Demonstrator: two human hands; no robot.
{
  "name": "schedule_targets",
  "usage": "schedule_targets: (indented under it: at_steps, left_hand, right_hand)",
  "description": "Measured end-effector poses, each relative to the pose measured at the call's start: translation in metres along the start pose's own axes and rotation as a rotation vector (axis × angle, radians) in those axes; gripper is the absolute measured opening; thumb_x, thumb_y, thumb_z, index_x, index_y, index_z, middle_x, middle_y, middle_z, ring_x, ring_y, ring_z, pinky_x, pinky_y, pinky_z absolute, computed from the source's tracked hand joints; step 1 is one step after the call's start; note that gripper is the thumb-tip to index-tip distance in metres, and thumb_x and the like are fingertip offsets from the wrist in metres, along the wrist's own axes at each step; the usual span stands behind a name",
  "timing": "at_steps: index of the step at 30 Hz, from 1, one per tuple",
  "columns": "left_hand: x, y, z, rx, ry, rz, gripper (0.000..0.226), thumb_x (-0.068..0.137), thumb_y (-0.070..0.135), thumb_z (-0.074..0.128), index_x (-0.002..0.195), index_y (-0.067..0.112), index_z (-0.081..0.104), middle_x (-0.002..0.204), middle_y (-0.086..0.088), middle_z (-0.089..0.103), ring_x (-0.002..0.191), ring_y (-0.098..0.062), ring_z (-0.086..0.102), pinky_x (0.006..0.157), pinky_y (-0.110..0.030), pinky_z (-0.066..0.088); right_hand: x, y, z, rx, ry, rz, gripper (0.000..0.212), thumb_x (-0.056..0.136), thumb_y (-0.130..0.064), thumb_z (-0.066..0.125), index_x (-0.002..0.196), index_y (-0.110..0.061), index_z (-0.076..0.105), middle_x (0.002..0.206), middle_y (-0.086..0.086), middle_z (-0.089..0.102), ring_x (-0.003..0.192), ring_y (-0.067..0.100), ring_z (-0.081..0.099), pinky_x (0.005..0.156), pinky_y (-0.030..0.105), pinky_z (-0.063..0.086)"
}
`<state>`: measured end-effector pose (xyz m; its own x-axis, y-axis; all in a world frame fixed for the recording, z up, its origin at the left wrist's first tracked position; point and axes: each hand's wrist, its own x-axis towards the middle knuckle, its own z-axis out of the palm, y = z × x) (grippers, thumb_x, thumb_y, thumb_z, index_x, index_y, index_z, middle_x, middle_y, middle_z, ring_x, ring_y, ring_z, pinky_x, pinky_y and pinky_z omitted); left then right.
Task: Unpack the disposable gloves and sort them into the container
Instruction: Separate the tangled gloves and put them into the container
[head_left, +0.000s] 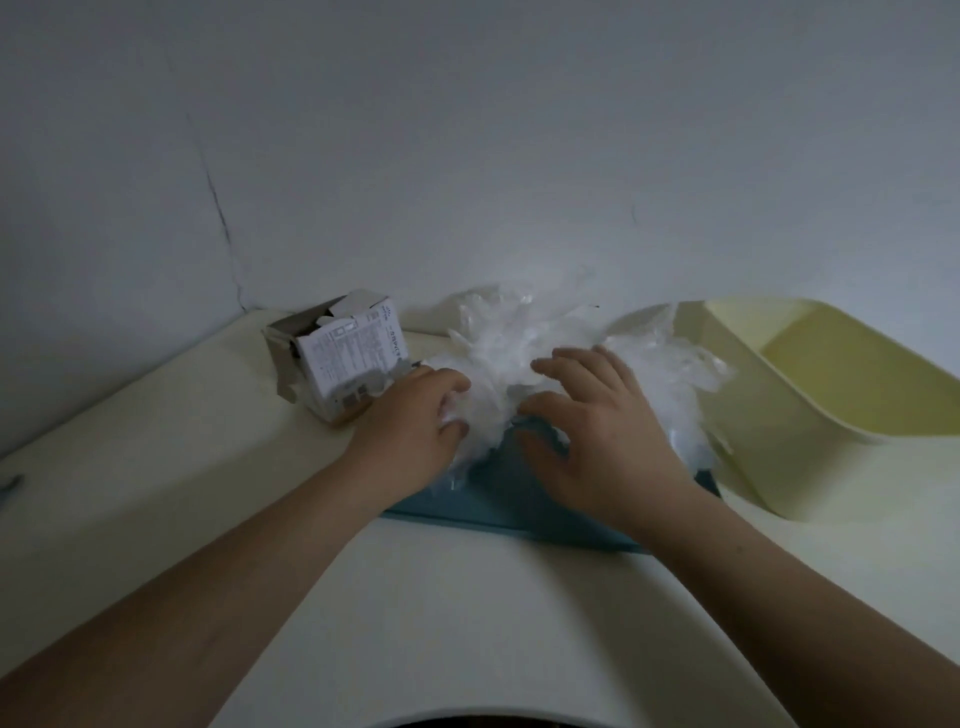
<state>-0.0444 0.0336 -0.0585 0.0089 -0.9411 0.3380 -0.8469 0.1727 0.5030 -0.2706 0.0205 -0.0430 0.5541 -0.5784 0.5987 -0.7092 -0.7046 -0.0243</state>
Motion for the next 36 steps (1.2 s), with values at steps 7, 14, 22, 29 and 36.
schedule_targets:
  at_steps: [7,14,22,29,36]
  left_hand:
    - [0.013,0.014,-0.002,-0.177,0.114,0.010,0.019,0.092,0.034,0.077,0.088,0.023,0.062,0.087,0.007,0.061,0.080,-0.009,0.060,0.069,-0.025,0.050]
    - [0.012,0.023,-0.018,-0.598,0.014,-0.231,0.014,0.096,0.032,0.073,0.090,0.020,0.069,0.091,-0.006,0.073,0.081,-0.011,0.064,0.073,-0.026,0.052]
    - [0.022,0.049,-0.044,-0.559,0.265,-0.119,0.014,0.102,0.029,0.065,0.096,0.017,0.064,0.080,-0.005,0.069,0.061,-0.009,0.059,0.055,-0.020,0.047]
    - [0.015,0.063,-0.073,-0.682,0.311,-0.142,0.011,0.101,0.012,0.065,0.109,0.020,0.063,0.092,0.016,0.076,0.077,-0.009,0.071,0.065,-0.025,0.058]
    - [0.015,0.070,-0.056,-1.396,-0.139,-0.311,0.044,0.098,-0.011,0.049,0.134,0.011,0.062,0.119,-0.020,0.070,0.093,-0.027,0.073,0.074,-0.037,0.063]
  right_hand:
    - [0.001,-0.001,0.010,0.440,-0.328,0.490,0.062,0.086,-0.057,0.071,0.141,-0.030,0.057,0.132,-0.007,0.065,0.112,0.014,0.064,0.100,0.039,0.055]
    - [0.017,0.000,0.029,1.101,-0.290,0.679,0.075,0.068,-0.037,0.096,0.132,-0.024,0.060,0.118,-0.006,0.074,0.107,0.014,0.073,0.092,0.038,0.061]
    - [0.034,-0.010,0.041,0.730,-0.160,0.764,0.017,0.087,-0.031,0.079,0.083,-0.023,0.064,0.078,-0.006,0.067,0.082,0.020,0.068,0.076,0.035,0.057]
    - [0.047,-0.022,0.018,0.768,-0.071,0.689,0.068,0.084,-0.031,0.081,0.143,-0.027,0.048,0.126,-0.009,0.060,0.115,0.014,0.061,0.095,0.033,0.055]
    - [0.038,-0.002,-0.025,1.493,-0.094,0.752,0.068,0.073,-0.026,0.087,0.136,-0.023,0.060,0.129,0.005,0.071,0.116,0.023,0.070,0.095,0.039,0.056]
